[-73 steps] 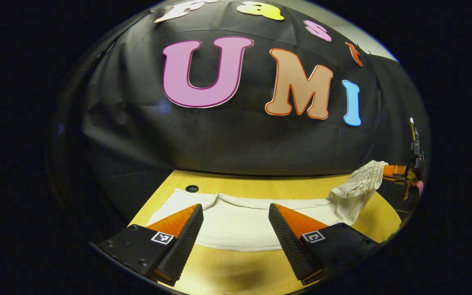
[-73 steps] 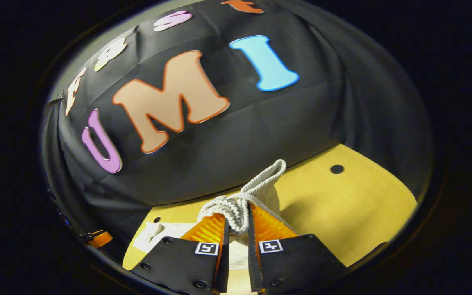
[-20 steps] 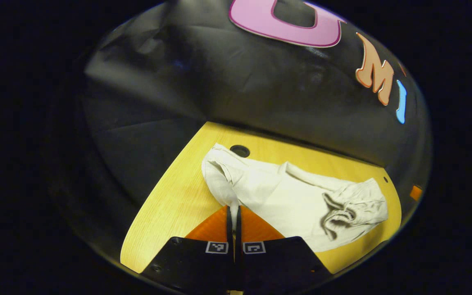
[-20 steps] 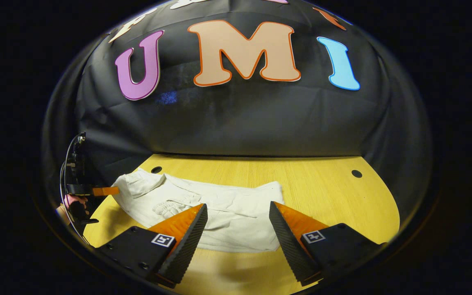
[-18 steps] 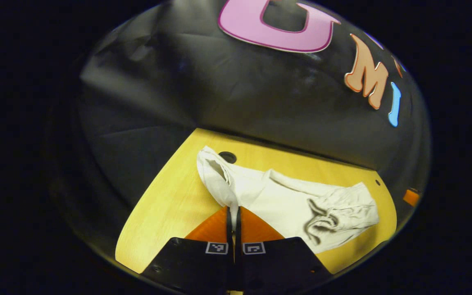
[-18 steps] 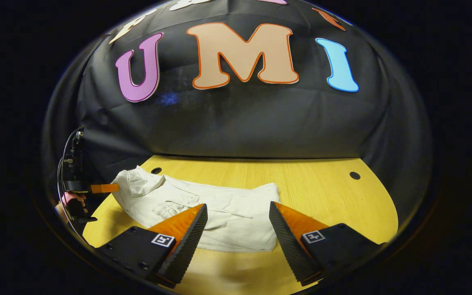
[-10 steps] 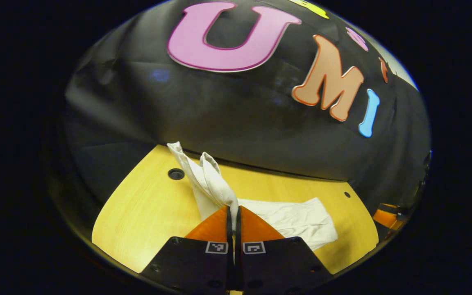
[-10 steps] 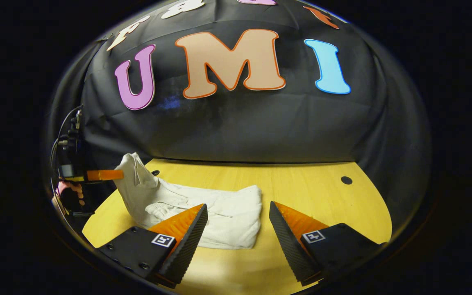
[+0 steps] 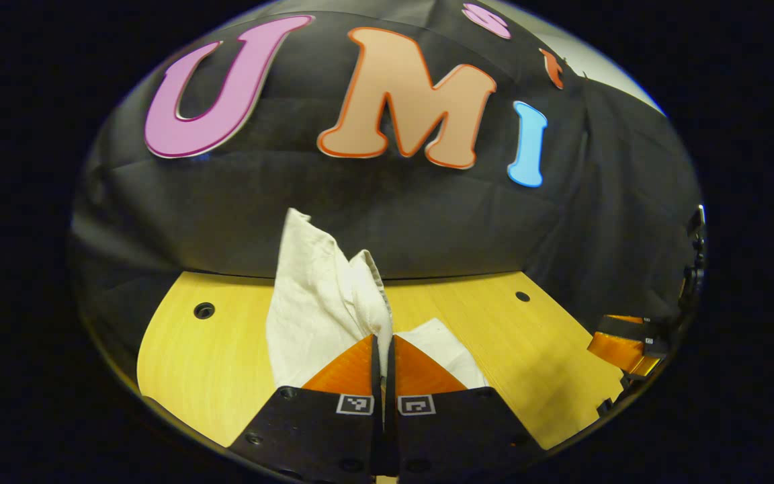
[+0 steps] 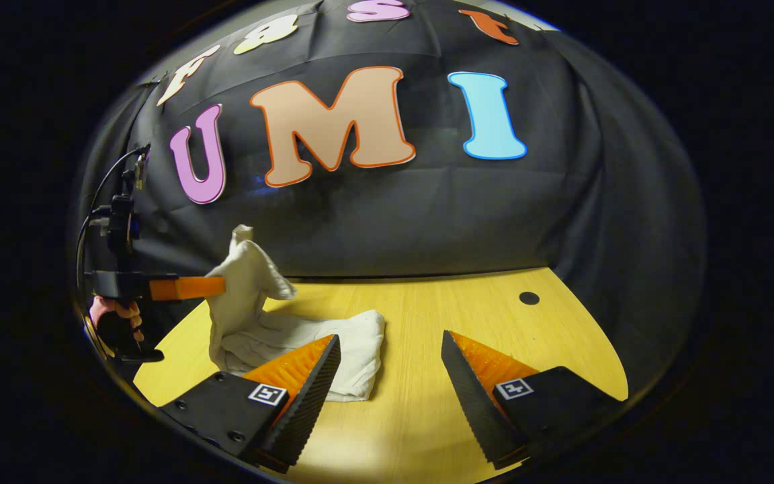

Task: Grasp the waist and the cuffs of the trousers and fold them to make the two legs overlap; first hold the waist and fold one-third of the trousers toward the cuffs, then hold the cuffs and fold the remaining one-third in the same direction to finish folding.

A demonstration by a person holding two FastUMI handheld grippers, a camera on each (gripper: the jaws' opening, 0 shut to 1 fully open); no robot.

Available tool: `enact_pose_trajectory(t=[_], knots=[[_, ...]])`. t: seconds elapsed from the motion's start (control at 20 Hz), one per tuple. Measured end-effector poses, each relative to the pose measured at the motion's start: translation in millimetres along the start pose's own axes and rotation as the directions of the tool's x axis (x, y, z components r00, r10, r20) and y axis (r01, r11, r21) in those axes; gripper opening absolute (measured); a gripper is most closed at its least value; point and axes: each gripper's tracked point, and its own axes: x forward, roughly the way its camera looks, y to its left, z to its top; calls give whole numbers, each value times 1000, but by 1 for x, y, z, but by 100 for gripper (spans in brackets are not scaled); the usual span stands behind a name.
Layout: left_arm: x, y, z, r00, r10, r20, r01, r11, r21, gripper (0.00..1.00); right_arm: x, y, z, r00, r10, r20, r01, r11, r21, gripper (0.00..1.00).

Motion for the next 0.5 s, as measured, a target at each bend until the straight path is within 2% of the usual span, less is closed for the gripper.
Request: enact_pose_trajectory(t=[0.2, 0.45, 0.5], knots=[[19, -39, -52, 994, -54, -96, 55, 998, 9, 0, -9, -20, -8, 999, -30, -13, 30, 999, 15, 97], [31, -74, -114, 973, -116, -200, 117, 993, -8, 12, -20, -26, -20, 998, -40, -37, 41, 999, 9, 97], [32, -83, -123, 967, -142, -210, 139, 990, -30, 34, -21, -24, -21, 999, -37, -40, 38, 999, 8, 97]])
